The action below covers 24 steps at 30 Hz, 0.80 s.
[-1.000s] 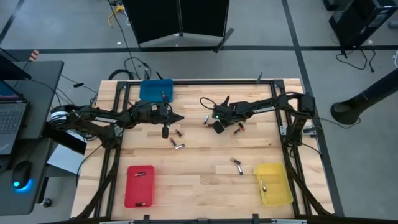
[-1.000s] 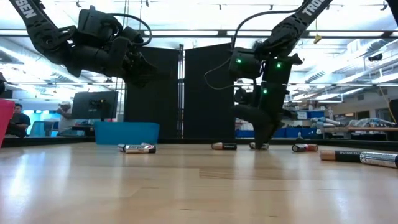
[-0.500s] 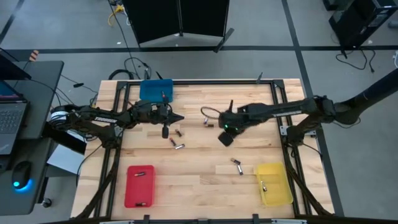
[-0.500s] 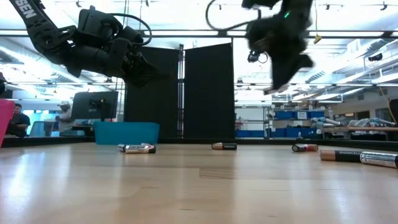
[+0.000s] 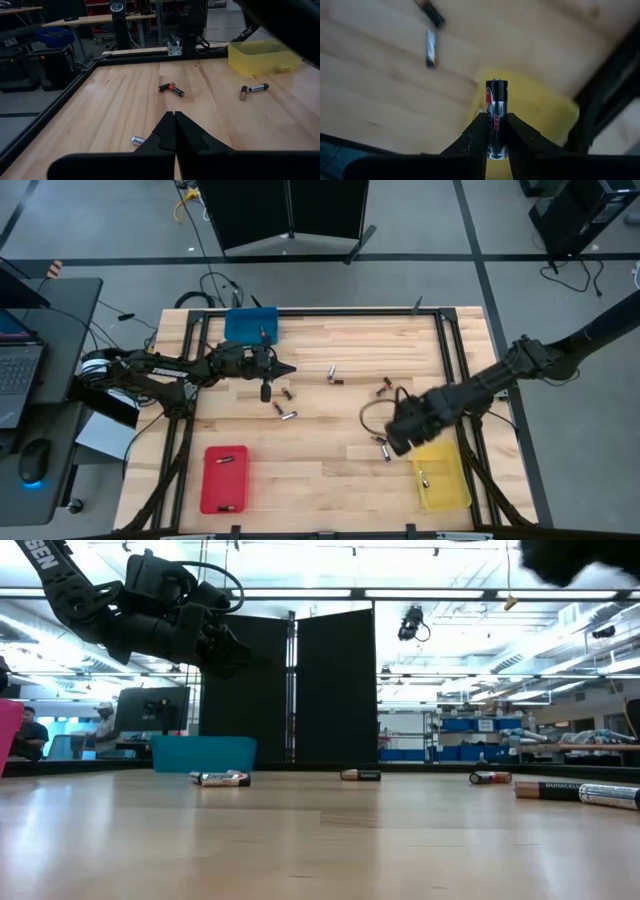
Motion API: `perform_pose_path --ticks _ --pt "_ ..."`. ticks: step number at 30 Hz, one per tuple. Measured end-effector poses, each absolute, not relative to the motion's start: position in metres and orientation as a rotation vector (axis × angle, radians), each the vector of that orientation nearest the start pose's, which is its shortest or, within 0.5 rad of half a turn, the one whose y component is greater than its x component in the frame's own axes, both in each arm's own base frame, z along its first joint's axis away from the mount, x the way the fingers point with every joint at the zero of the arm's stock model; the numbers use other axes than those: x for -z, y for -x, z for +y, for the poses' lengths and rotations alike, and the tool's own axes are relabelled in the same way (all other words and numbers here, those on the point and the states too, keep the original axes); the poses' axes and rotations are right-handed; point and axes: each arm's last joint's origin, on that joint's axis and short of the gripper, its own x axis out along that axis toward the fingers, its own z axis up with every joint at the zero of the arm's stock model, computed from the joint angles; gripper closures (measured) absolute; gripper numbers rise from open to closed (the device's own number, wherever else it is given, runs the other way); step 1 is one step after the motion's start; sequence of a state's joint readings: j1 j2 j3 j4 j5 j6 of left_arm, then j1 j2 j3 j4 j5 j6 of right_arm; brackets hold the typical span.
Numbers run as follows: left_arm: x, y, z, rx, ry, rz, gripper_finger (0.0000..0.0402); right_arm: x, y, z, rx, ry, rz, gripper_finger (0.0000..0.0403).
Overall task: Sort batteries
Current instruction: Put the silver battery into the yellow bin
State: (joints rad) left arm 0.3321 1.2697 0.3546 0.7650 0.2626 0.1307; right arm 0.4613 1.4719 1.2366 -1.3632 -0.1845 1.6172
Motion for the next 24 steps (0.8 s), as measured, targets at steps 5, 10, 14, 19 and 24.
perform_pose_path --ticks 5,10,14,19,24 --pt "-0.184 -0.223 0.069 -0.060 -0.086 0.148 0.0399 -0.263 -0.198 0.136 0.981 -1.021 1.566 0.0345" --pt "-0.184 -0.223 0.069 -0.060 -0.084 0.148 0.0399 -0.239 -0.184 0.144 1.032 -1.028 1.610 0.0345" --pt "-0.184 -0.223 0.069 -0.060 -0.083 0.149 0.0399 -0.215 -0.177 0.140 0.997 -1.058 1.607 0.0345" --pt "-0.184 -0.223 0.069 -0.060 -0.083 0.149 0.0399 -0.184 -0.168 0.134 0.937 -1.111 1.596 0.0345" --pt "-0.184 -0.223 0.069 -0.060 -0.083 0.149 0.0399 -0.157 -0.161 0.131 0.899 -1.151 1.598 0.0345"
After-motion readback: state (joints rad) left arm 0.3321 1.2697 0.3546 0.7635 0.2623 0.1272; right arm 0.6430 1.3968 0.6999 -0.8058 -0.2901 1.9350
